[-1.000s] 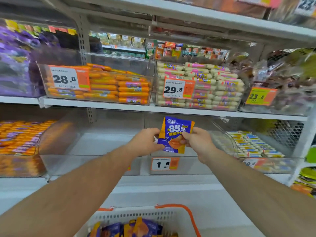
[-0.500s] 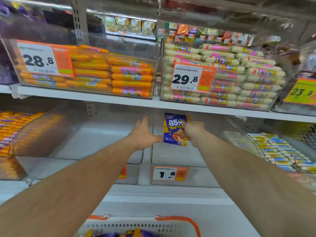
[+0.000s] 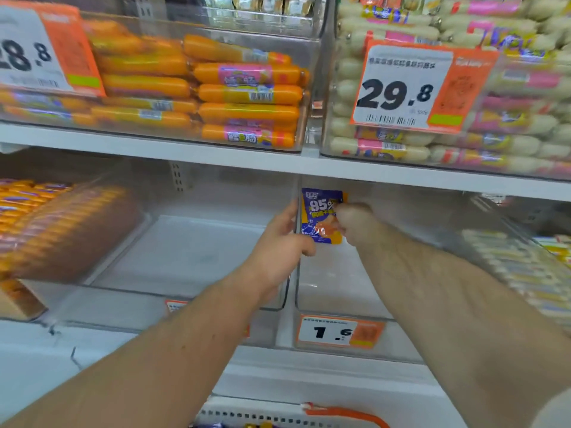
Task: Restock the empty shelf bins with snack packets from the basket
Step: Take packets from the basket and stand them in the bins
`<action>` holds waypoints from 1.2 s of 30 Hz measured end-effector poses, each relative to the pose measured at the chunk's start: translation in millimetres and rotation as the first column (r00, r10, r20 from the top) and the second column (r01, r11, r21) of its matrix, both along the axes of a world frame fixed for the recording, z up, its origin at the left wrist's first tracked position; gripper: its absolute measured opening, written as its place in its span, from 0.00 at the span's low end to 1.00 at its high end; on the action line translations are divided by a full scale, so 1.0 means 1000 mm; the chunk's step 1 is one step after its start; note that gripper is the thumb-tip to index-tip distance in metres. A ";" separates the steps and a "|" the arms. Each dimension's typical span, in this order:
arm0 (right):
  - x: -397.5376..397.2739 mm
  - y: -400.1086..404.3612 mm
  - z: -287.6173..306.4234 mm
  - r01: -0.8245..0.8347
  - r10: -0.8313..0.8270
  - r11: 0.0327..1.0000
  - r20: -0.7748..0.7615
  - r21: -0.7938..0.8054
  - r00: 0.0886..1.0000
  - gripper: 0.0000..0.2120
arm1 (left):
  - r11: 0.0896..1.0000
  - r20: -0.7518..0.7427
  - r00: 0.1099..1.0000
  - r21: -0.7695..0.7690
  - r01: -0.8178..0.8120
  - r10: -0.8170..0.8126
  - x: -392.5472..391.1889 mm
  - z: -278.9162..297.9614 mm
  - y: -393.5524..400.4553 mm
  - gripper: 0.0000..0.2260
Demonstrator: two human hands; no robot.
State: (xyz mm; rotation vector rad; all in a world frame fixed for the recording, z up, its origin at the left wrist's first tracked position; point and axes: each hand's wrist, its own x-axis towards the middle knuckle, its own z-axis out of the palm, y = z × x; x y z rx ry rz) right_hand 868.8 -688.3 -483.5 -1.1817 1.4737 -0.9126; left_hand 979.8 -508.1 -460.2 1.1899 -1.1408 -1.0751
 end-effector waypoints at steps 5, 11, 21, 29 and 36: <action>0.007 -0.002 -0.017 0.083 -0.084 0.996 0.025 0.028 0.996 0.12 | 0.999 -0.005 0.999 0.012 -0.031 0.031 -0.003 0.004 0.007 0.22; 0.016 0.012 -0.014 0.080 -0.086 0.995 0.112 0.055 0.990 0.10 | 1.000 0.001 1.000 -0.014 -0.016 0.016 -0.003 0.004 0.008 0.26; 0.006 0.047 0.017 0.069 -0.071 0.997 -0.070 -0.030 0.995 0.06 | 1.000 0.093 0.996 -0.011 0.006 -0.005 -0.003 0.014 0.015 0.21; 0.006 0.160 0.048 -0.059 -0.057 0.899 -0.251 -0.433 0.966 0.06 | 0.957 0.547 0.814 -0.289 -0.036 0.196 0.015 0.028 0.091 0.23; 0.018 0.259 0.009 -0.265 0.117 0.853 -0.331 -0.450 0.936 0.08 | 0.983 0.757 0.642 -0.001 0.181 -0.117 0.047 -0.013 0.163 0.15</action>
